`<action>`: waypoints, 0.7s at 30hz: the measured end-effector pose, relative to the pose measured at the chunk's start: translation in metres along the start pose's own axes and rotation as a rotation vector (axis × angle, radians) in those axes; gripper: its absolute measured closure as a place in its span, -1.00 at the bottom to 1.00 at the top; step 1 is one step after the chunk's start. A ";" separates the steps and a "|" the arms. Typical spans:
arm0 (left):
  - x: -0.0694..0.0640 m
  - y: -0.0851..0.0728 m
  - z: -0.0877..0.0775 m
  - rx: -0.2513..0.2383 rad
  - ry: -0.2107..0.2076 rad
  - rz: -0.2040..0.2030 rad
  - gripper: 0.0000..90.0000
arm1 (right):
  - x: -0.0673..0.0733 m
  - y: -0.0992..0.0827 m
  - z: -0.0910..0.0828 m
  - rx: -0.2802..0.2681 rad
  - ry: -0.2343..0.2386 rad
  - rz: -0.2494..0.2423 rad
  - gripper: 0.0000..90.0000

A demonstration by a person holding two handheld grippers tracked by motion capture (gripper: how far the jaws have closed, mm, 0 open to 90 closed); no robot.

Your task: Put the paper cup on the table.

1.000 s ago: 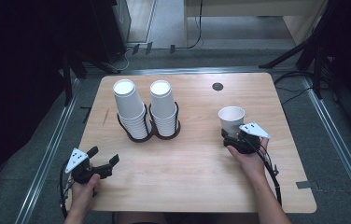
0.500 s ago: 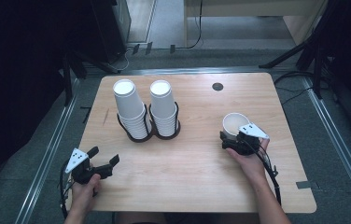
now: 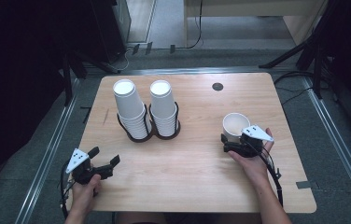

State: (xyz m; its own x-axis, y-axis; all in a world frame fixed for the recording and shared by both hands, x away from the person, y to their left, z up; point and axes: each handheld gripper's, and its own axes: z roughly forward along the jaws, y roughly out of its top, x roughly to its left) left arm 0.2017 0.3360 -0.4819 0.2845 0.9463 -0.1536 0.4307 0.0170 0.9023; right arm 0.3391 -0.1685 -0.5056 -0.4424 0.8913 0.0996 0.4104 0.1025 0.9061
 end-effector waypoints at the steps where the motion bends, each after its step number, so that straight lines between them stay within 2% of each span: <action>1: 0.000 0.000 0.000 0.001 0.000 -0.001 -0.97 | -0.001 0.000 -0.002 -0.005 -0.001 -0.001 -0.99; 11: -0.001 -0.001 0.001 0.003 0.002 -0.010 -0.97 | -0.006 -0.002 -0.024 -0.032 0.000 -0.024 -0.99; 21: -0.001 -0.003 0.002 0.017 0.009 -0.009 -0.97 | -0.019 -0.008 -0.056 -0.055 0.003 -0.039 -0.99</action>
State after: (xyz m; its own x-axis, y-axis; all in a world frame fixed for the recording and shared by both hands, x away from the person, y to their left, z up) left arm 0.2013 0.3344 -0.4856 0.2732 0.9490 -0.1577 0.4474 0.0198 0.8941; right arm 0.2994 -0.2109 -0.4920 -0.4592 0.8860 0.0651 0.3483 0.1121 0.9307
